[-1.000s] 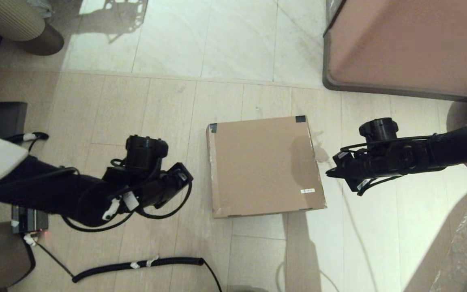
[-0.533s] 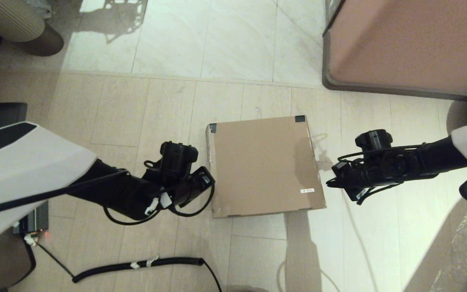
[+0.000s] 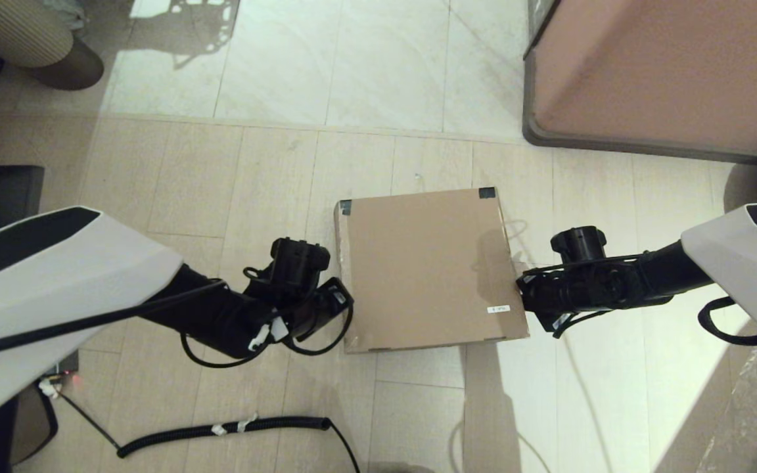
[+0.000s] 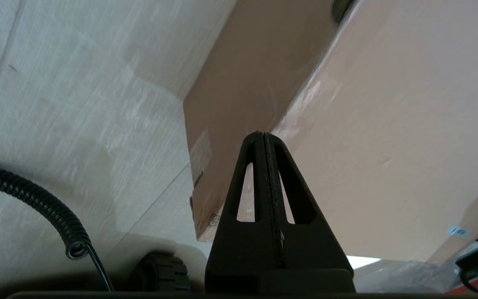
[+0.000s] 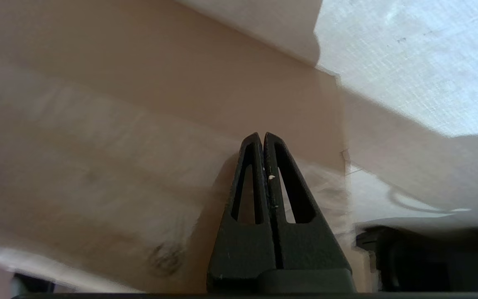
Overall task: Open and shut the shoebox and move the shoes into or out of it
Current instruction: Open the shoe box
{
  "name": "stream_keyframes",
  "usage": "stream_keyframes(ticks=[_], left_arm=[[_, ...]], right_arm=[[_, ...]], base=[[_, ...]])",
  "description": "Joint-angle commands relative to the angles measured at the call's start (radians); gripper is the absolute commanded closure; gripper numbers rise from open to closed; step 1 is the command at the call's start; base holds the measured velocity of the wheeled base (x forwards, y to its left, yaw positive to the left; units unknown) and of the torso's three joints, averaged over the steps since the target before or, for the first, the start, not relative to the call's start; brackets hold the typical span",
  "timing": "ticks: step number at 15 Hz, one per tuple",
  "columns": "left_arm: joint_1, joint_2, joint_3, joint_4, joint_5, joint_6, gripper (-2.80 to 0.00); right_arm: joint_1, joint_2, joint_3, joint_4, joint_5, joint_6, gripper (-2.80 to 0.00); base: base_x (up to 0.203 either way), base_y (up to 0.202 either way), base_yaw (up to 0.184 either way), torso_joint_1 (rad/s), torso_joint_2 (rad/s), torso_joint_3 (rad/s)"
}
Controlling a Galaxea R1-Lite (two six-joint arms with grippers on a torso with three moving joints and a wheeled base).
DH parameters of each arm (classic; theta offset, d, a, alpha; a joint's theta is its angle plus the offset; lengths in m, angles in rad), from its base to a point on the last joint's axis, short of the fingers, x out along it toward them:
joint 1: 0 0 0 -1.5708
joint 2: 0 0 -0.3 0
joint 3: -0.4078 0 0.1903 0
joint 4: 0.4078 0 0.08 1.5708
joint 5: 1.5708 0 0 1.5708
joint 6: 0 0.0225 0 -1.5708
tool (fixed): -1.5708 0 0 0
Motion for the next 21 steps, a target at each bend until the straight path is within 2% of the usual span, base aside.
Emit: stream_keyframes(ticks=[1, 2, 4, 6, 8, 13, 16, 18, 21], left_arm=[[-0.004, 0.030, -0.006, -0.004, 0.002, -0.007, 0.00], [-0.010, 0.036, -0.017, -0.005, 0.002, -0.008, 0.00], [-0.024, 0.023, -0.035, 0.000, 0.002, -0.008, 0.00], [-0.033, 0.013, -0.032, 0.003, 0.003, -0.008, 0.00], [-0.033, 0.008, -0.030, 0.002, 0.008, -0.008, 0.00], [-0.035, -0.072, -0.020, 0.020, 0.011, -0.008, 0.00], [-0.023, -0.105, 0.004, 0.023, 0.016, -0.006, 0.00], [0.027, -0.090, 0.002, 0.021, 0.028, 0.019, 0.00], [0.117, 0.003, -0.025, 0.001, 0.068, 0.075, 0.00]], right_arm=[[0.016, 0.015, 0.000, 0.000, 0.006, 0.011, 0.00], [0.017, 0.013, -0.002, 0.001, 0.008, 0.029, 0.00], [0.012, 0.000, -0.002, 0.009, 0.034, 0.116, 0.00], [-0.011, -0.037, 0.001, 0.056, 0.151, 0.177, 0.00], [-0.033, -0.077, 0.001, 0.089, 0.252, 0.200, 0.00], [-0.035, -0.145, 0.006, 0.137, 0.358, 0.283, 0.00], [-0.034, -0.148, 0.011, 0.133, 0.349, 0.283, 0.00], [-0.034, -0.145, 0.011, 0.133, 0.280, 0.262, 0.00], [-0.030, -0.132, 0.039, 0.133, 0.116, 0.105, 0.00]], base=[[0.000, 0.000, 0.000, 0.000, 0.00, 0.000], [0.000, 0.000, 0.000, 0.000, 0.00, 0.000], [0.000, 0.000, 0.000, 0.000, 0.00, 0.000], [0.000, 0.000, 0.000, 0.000, 0.00, 0.000], [0.000, 0.000, 0.000, 0.000, 0.00, 0.000], [0.000, 0.000, 0.000, 0.000, 0.00, 0.000], [0.000, 0.000, 0.000, 0.000, 0.00, 0.000], [0.000, 0.000, 0.000, 0.000, 0.00, 0.000], [0.000, 0.000, 0.000, 0.000, 0.00, 0.000]])
